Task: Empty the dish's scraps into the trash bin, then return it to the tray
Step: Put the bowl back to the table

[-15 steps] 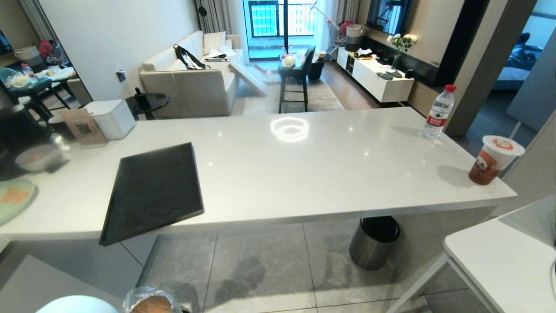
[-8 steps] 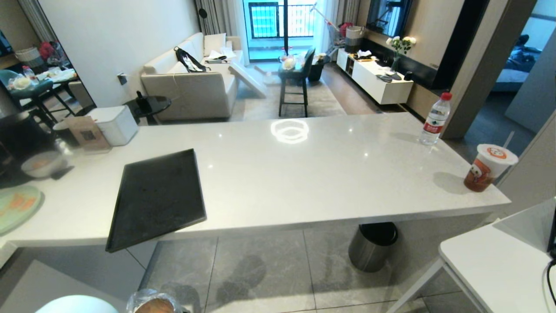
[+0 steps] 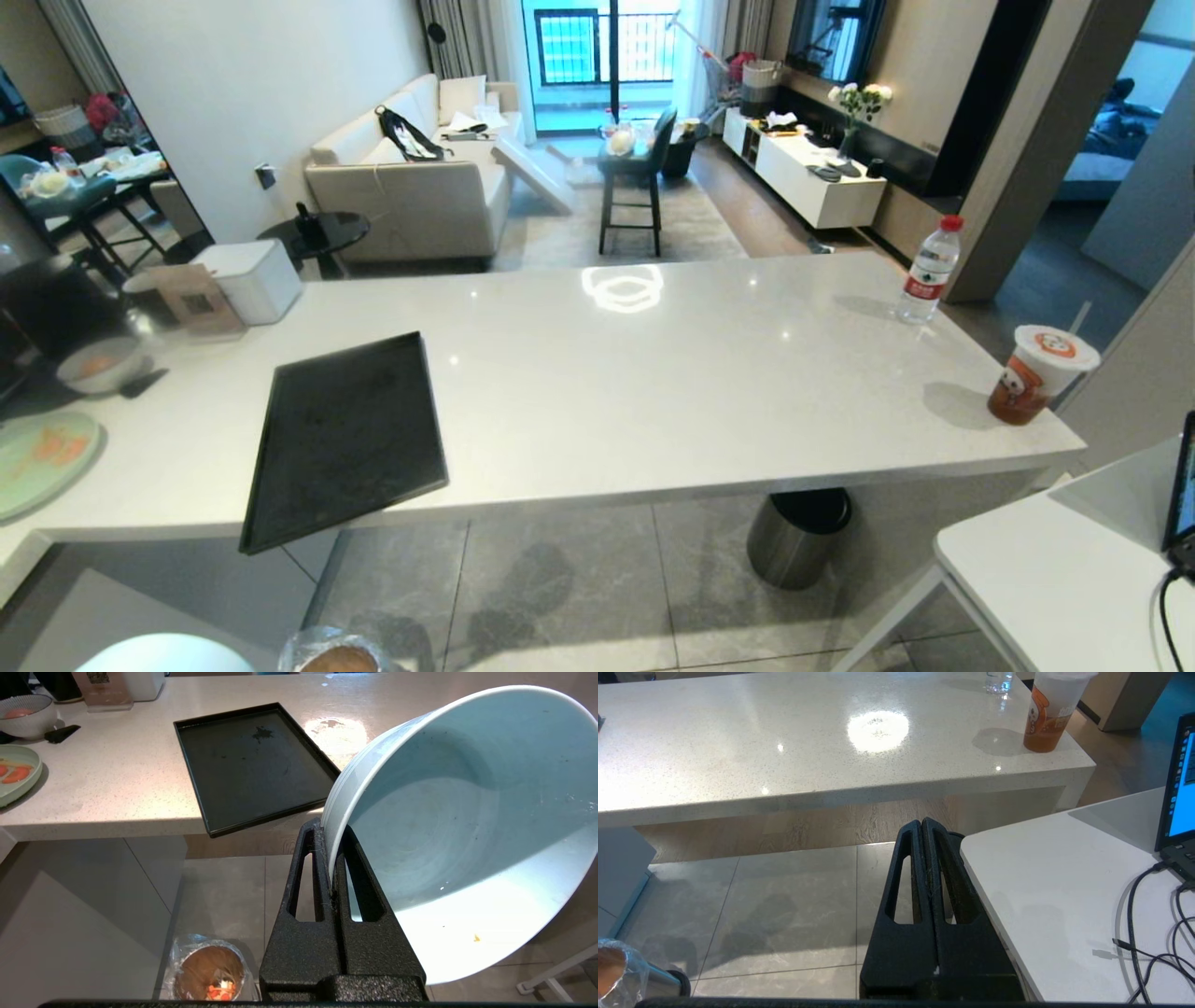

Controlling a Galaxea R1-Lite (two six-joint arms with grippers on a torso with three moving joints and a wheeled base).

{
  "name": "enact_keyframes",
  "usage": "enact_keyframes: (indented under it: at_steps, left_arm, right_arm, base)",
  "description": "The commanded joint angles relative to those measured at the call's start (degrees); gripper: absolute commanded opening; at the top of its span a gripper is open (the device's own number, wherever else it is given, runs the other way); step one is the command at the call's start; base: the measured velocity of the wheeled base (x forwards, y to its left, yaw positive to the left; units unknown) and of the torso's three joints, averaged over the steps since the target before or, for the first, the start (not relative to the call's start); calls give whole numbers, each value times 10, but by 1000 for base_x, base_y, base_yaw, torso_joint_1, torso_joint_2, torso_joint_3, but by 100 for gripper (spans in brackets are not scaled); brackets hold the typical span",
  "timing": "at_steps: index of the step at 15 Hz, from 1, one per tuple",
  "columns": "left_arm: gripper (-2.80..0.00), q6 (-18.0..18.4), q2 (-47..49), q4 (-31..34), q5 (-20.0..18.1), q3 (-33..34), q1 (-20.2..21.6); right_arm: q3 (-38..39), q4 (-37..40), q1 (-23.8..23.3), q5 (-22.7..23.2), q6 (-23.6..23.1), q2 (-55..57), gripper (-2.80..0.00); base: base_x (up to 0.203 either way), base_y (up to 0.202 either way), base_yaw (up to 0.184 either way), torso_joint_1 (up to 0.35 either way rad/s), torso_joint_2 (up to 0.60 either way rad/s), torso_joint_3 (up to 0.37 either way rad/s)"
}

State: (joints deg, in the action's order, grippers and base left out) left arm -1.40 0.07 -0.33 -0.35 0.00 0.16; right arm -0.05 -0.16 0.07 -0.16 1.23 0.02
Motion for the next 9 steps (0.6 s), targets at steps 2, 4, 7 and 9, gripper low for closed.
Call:
enact_keyframes:
  at_steps: [2, 4, 7, 9]
  left_arm:
    - [-280, -1, 0, 0, 0, 0, 0]
    - [-280, -1, 0, 0, -1, 0, 0]
    - [-280, -1, 0, 0, 0, 0, 0]
    - [-280, -1, 0, 0, 0, 0, 0]
  right_arm:
    - [0, 0, 0, 1, 0, 0, -280]
    - [0, 1, 0, 0, 0, 0, -280]
    - [0, 1, 0, 1, 0, 0, -280]
    - [0, 1, 0, 1, 0, 0, -280]
  base:
    - [0, 0, 0, 63, -159, -69]
    - [0, 0, 0, 0, 0, 0]
    - [0, 0, 0, 0, 0, 0]
    - [0, 0, 0, 0, 0, 0]
